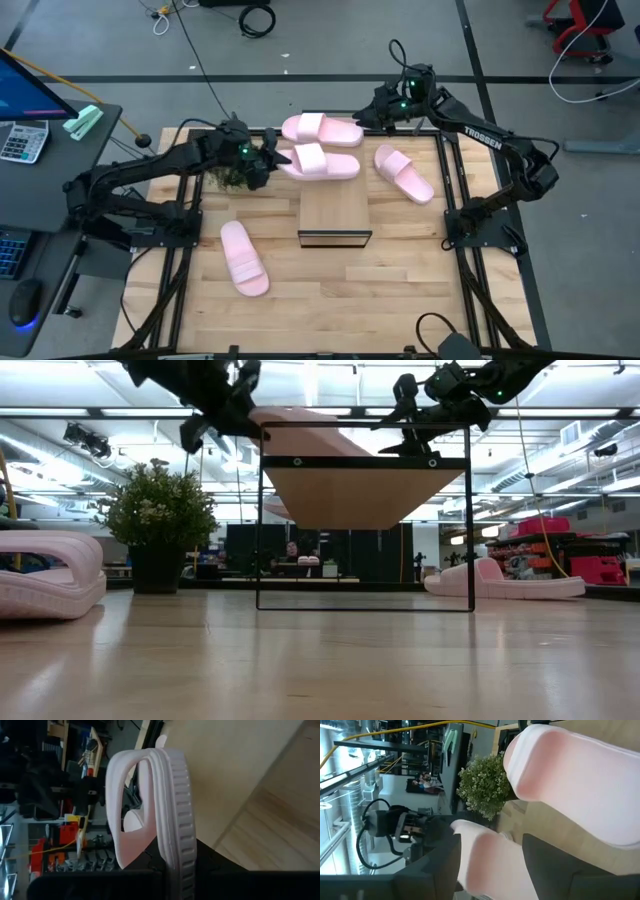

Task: Pick and place slides into the shelf
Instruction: Put the pink slide on the shelf

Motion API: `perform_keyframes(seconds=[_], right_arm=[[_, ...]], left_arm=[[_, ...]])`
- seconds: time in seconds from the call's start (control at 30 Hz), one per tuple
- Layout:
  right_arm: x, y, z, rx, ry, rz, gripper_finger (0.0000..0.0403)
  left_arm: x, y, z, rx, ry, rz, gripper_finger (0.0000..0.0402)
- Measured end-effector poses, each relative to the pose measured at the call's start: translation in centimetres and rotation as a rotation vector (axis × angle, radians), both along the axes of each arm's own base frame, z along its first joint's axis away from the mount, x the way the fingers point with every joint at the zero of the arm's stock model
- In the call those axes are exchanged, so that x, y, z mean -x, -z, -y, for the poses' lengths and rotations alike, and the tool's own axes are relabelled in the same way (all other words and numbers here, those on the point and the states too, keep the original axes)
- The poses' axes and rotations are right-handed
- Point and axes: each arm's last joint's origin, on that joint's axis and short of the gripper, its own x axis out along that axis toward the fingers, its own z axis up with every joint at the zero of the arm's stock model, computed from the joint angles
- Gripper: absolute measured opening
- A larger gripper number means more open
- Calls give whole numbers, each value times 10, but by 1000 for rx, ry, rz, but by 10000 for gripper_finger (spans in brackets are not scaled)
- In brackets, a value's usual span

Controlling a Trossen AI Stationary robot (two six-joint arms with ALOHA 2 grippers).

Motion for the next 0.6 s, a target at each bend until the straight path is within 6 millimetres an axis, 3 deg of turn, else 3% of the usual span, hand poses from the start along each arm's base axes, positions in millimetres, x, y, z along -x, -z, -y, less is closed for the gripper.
perform_keyframes(seconds=[0.2, 0.6], right_arm=[[-4, 0, -4, 12, 8, -9, 217], [-14, 0, -14, 31, -17, -17, 217]], left_arm=[[-12, 5, -7, -15, -12, 25, 41], [-11, 14, -26, 24, -88, -5, 41]])
